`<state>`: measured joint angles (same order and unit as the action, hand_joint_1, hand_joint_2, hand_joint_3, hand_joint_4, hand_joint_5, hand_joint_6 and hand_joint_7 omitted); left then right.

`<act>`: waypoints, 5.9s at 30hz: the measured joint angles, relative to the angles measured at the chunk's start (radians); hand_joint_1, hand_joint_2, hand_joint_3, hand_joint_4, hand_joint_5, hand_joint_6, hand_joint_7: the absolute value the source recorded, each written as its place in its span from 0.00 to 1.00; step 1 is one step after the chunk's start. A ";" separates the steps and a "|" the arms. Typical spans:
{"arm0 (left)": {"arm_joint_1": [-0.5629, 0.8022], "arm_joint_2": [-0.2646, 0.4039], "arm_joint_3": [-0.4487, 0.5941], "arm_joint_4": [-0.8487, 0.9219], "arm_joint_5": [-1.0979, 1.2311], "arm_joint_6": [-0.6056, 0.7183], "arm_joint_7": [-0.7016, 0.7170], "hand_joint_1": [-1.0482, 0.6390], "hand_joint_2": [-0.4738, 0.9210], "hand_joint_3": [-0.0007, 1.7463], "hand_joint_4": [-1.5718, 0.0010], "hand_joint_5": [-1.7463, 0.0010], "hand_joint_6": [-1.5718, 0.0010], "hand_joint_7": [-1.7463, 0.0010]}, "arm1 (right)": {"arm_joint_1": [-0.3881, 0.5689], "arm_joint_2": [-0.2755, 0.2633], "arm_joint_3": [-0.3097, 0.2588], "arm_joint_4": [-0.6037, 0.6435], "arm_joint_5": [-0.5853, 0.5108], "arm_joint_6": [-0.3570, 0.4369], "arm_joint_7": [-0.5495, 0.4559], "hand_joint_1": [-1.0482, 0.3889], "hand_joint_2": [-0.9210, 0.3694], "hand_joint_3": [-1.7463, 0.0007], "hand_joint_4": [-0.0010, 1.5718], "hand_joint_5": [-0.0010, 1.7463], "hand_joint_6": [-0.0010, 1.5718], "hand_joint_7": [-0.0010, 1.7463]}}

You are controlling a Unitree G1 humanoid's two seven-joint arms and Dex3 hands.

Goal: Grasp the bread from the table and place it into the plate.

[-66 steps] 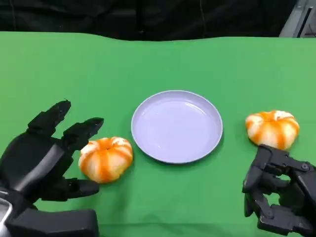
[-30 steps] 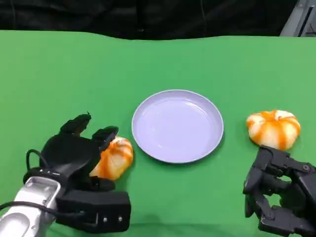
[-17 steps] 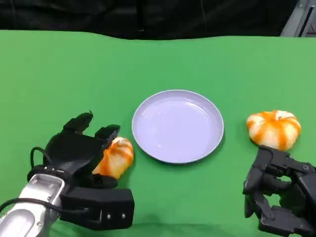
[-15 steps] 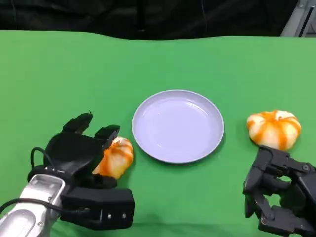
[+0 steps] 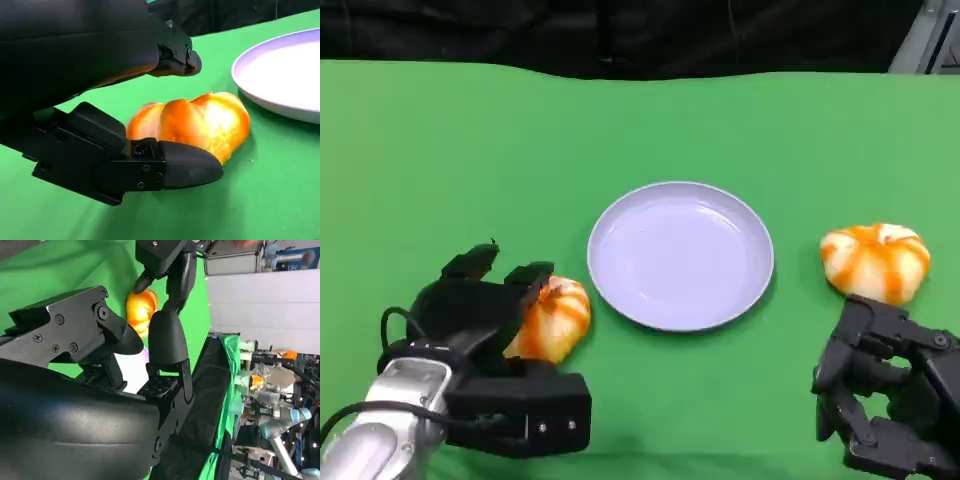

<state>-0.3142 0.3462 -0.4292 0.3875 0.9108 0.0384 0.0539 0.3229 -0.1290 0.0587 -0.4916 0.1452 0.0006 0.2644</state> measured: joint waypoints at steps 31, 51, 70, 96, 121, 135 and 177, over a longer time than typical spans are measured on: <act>-0.066 -0.053 -0.048 0.124 -0.084 0.031 -0.012 0.10 1.00 0.42 1.00 1.00 0.87 1.00 | 0.014 0.000 -0.003 -0.034 0.008 0.019 0.002 0.70 0.18 0.41 0.48 1.00 0.43 0.87; -0.087 -0.061 -0.045 0.103 -0.143 0.099 -0.107 0.17 1.00 0.32 0.77 0.96 0.69 0.97 | 0.014 0.000 -0.007 -0.034 0.009 0.018 0.006 0.72 0.17 0.41 0.49 1.00 0.42 0.87; -0.062 -0.091 -0.016 0.149 -0.172 -0.014 0.159 0.58 1.00 0.09 0.50 0.20 0.60 0.25 | 0.015 0.000 -0.008 -0.034 0.021 0.018 0.006 0.71 0.18 0.40 0.49 1.00 0.42 0.88; -0.078 -0.089 0.077 -0.022 -0.198 -0.203 0.381 0.55 0.73 0.58 0.49 0.00 0.60 0.00 | 0.019 0.000 -0.008 -0.043 0.021 0.019 -0.001 0.69 0.20 0.38 0.49 1.00 0.42 0.88; -0.281 -0.204 0.007 -0.044 -0.176 -0.275 0.229 0.60 0.81 0.39 0.52 0.00 0.61 0.00 | 0.024 0.000 0.004 -0.060 0.013 0.020 -0.011 0.71 0.21 0.37 0.50 1.00 0.42 0.88; -0.454 -0.254 -0.060 0.316 -0.183 -0.381 0.208 0.57 0.99 0.09 0.55 0.02 0.61 0.10 | 0.039 0.003 0.030 -0.104 -0.001 0.047 -0.037 0.69 0.22 0.37 0.49 1.00 0.42 0.89; -0.273 -0.159 0.038 0.042 -0.381 -0.265 -0.115 0.48 1.00 0.15 0.74 0.96 0.66 0.97 | 0.043 0.008 0.050 -0.124 0.000 0.056 -0.053 0.69 0.21 0.38 0.50 1.00 0.43 0.88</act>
<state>-0.5872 0.1874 -0.3917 0.4293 0.5297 -0.2266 -0.0611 0.3662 -0.1209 0.1086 -0.6157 0.1448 0.0569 0.2112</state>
